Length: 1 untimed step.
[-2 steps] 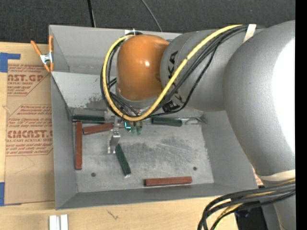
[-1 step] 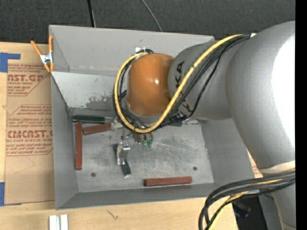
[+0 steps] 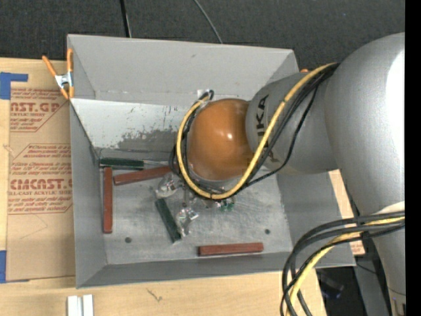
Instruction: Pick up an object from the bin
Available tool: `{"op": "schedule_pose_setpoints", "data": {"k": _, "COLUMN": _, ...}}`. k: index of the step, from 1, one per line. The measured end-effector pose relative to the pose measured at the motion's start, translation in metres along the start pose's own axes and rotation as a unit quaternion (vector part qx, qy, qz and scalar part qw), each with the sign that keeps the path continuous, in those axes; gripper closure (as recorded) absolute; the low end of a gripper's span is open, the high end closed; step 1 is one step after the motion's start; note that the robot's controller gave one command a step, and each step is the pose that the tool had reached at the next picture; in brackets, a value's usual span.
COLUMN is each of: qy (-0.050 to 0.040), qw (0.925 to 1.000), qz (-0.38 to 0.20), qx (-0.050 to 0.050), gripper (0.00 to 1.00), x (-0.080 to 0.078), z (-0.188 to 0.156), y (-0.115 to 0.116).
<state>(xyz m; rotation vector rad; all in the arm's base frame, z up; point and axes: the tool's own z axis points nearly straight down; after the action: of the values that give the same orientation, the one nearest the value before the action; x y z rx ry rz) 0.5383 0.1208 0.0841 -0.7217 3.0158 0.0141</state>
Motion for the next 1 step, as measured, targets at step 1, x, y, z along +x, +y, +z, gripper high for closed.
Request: {"op": "schedule_pose_setpoints", "data": {"k": 1, "qy": -0.0001, "qw": 1.0000, "qz": 0.000, "qx": 0.000, "gripper": 1.00, "x": -0.0001, "z": 0.0000, "y": -0.0001}}
